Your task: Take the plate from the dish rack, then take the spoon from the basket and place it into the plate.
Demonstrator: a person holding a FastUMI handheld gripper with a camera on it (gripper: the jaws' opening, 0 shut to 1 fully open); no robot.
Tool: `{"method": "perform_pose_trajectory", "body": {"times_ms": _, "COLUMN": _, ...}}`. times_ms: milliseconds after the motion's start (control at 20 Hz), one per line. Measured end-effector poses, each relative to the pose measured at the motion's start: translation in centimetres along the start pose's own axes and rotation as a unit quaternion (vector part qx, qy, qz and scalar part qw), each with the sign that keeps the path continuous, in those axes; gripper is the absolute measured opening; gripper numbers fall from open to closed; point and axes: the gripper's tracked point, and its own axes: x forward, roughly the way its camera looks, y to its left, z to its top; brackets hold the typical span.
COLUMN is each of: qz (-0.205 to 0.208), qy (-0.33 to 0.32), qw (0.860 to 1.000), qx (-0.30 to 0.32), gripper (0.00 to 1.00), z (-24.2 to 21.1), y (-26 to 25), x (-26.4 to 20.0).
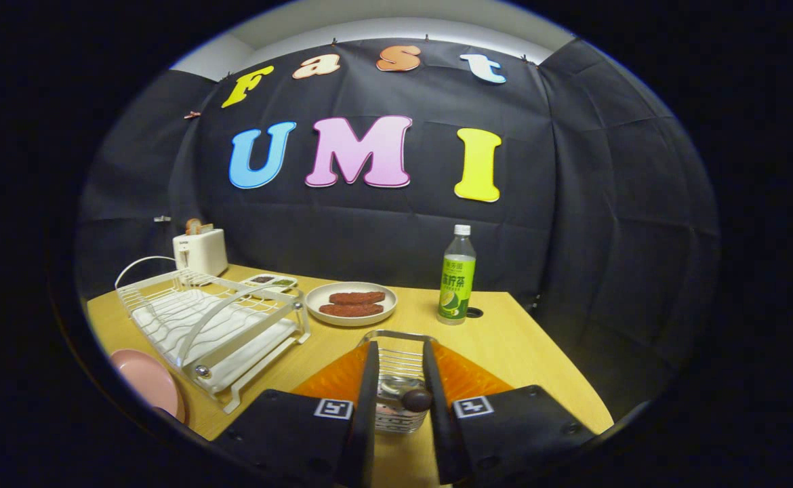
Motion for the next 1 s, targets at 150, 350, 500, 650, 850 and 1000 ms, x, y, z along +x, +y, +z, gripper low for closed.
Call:
{"method": "perform_pose_trajectory", "body": {"times_ms": 150, "qz": 0.001, "qy": 0.031, "qw": 0.999, "qx": 0.016, "gripper": 0.24, "z": -1.6, "y": 0.2, "x": 0.5}}
{"method": "perform_pose_trajectory", "body": {"times_ms": 350, "qz": -0.004, "qy": 0.013, "qw": 1.0, "qx": 0.011, "gripper": 0.19, "z": -0.7, "y": 0.0, "x": 0.9}}
{"method": "perform_pose_trajectory", "body": {"times_ms": 500, "qz": 0.005, "qy": 0.021, "qw": 1.0, "qx": 0.012, "gripper": 0.17, "z": -0.6, "y": 0.0, "x": 1.2}}
{"method": "perform_pose_trajectory", "body": {"times_ms": 650, "qz": 0.014, "qy": 0.031, "qw": 0.999, "qx": 0.022, "gripper": 0.15, "z": 0.2, "y": 0.2, "x": 1.3}}
{"method": "perform_pose_trajectory", "body": {"times_ms": 850, "qz": 0.027, "qy": 0.037, "qw": 0.999, "qx": 0.014, "gripper": 0.15, "z": 2.7, "y": -0.1, "x": 0.7}}
{"method": "perform_pose_trajectory", "body": {"times_ms": 1000, "qz": 0.035, "qy": 0.042, "qw": 0.998, "qx": 0.01, "gripper": 0.15, "z": 4.8, "y": -0.1, "x": -0.7}}
